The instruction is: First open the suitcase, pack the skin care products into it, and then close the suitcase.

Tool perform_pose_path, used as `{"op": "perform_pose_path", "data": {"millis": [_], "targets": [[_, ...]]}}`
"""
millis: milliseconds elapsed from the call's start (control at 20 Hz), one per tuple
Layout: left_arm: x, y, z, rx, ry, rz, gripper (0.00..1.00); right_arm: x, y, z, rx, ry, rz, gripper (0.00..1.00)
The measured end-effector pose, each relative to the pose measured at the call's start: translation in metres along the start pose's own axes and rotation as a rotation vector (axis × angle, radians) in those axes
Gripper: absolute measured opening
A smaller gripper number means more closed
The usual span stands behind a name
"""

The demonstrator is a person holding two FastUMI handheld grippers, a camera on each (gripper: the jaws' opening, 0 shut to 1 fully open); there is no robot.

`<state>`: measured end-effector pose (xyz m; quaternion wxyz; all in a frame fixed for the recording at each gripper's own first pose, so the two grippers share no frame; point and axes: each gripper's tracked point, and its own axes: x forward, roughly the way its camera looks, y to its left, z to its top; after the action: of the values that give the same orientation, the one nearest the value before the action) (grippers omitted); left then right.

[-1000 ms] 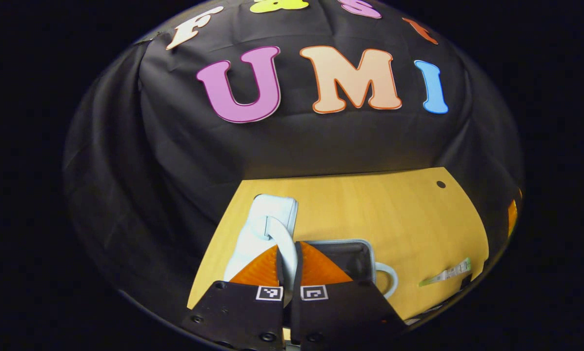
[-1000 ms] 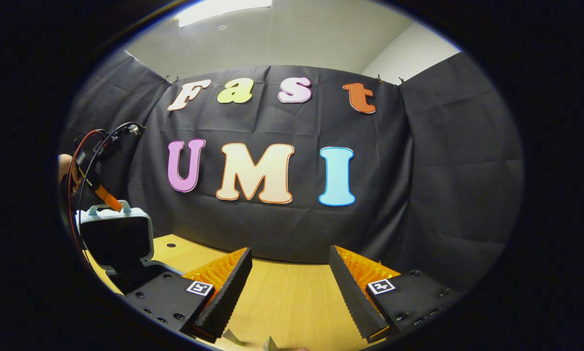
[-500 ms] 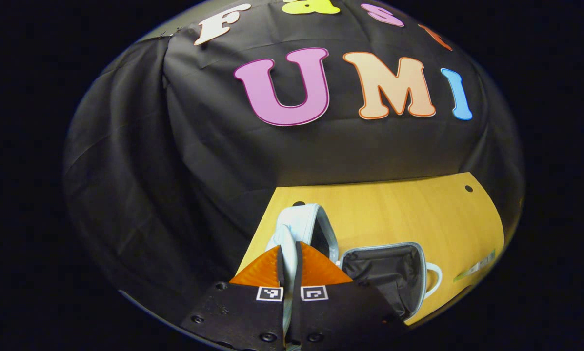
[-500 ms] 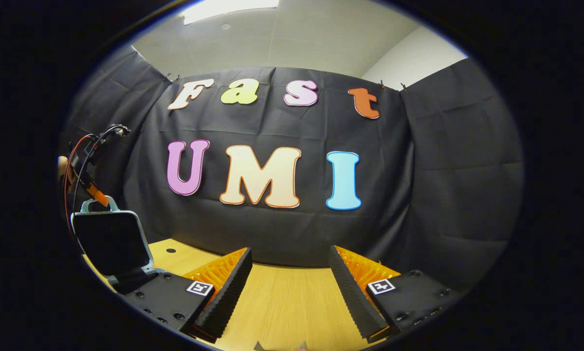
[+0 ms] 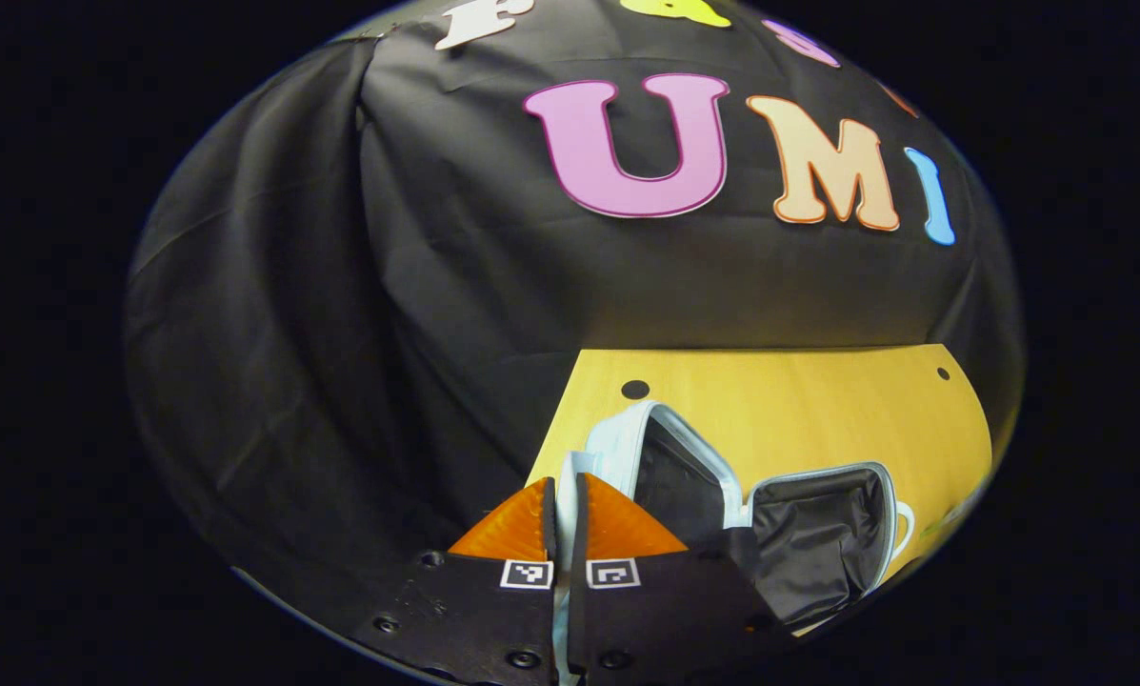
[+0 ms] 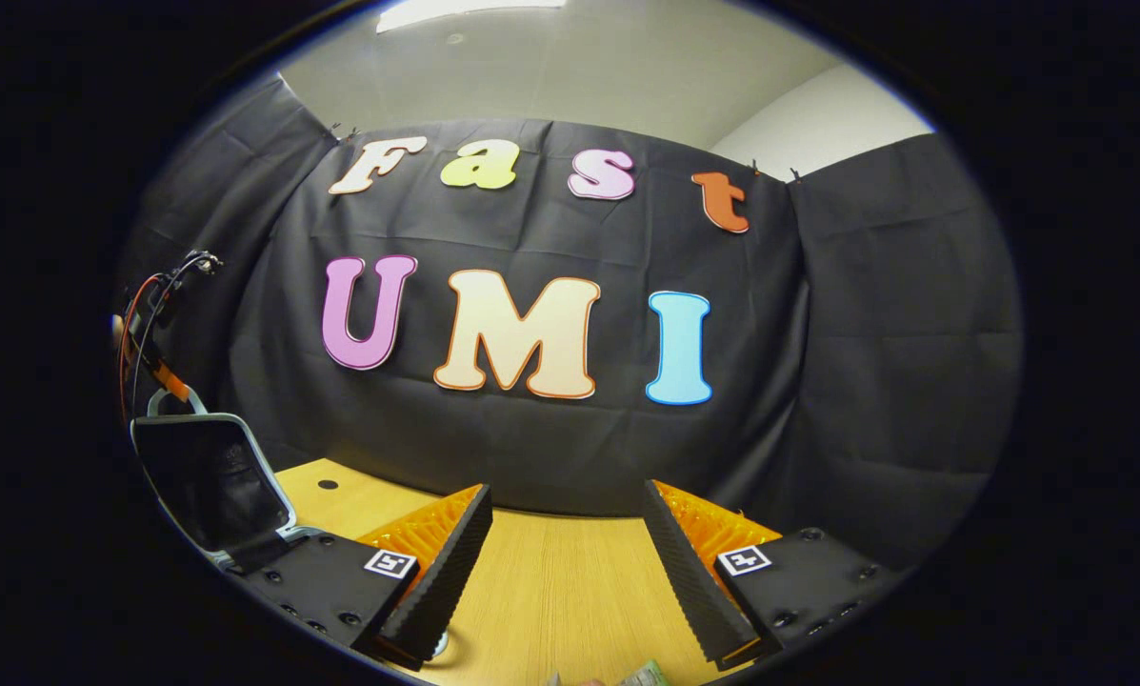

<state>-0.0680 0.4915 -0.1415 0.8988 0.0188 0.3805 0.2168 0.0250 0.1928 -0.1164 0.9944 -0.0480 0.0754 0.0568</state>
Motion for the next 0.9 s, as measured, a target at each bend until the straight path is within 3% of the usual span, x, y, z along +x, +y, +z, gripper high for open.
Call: {"op": "perform_pose_path", "data": {"millis": [450, 700, 850, 900], "targets": [[0.05, 0.042, -0.063, -0.097, 0.106, 0.02, 0.0, 0.002, 0.023, -0.007, -0.03, 0.041, 0.018, 0.98], [0.066, 0.057, -0.097, -0.128, 0.152, 0.069, 0.0, 0.004, 0.02, -0.004, -0.038, 0.041, 0.024, 0.98], [0.067, 0.072, -0.108, -0.146, 0.138, 0.135, 0.06, 0.003, 0.015, -0.005, -0.035, 0.042, 0.021, 0.99], [0.067, 0.07, -0.104, -0.174, 0.114, 0.126, 0.21, 0.004, 0.013, -0.005, -0.032, 0.043, 0.022, 0.98]]}}
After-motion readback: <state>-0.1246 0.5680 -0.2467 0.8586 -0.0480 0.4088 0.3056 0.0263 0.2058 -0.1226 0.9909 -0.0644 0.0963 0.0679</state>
